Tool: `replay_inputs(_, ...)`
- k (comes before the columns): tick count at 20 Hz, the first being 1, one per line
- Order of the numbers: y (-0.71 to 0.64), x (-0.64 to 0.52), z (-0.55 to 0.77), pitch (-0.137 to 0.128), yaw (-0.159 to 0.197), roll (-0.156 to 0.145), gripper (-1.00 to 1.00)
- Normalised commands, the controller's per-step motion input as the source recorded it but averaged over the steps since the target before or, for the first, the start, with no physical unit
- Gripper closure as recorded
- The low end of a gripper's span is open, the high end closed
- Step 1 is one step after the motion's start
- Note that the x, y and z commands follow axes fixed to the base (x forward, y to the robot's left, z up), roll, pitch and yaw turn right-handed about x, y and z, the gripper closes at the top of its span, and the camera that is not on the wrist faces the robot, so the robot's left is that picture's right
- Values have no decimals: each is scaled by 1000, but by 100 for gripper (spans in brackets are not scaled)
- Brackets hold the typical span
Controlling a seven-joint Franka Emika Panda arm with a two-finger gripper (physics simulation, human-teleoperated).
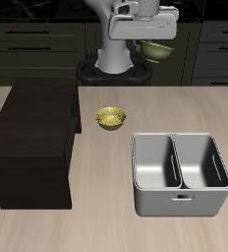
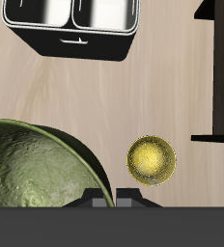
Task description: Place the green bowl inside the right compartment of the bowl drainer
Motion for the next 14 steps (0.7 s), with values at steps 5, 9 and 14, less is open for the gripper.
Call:
replay_inputs(5, 93, 278, 132, 6, -8, 12, 100)
replay_inputs(9, 117, 152, 136, -9, -32, 33, 100)
replay_inputs(14, 65, 256, 155, -2, -17, 18, 100)
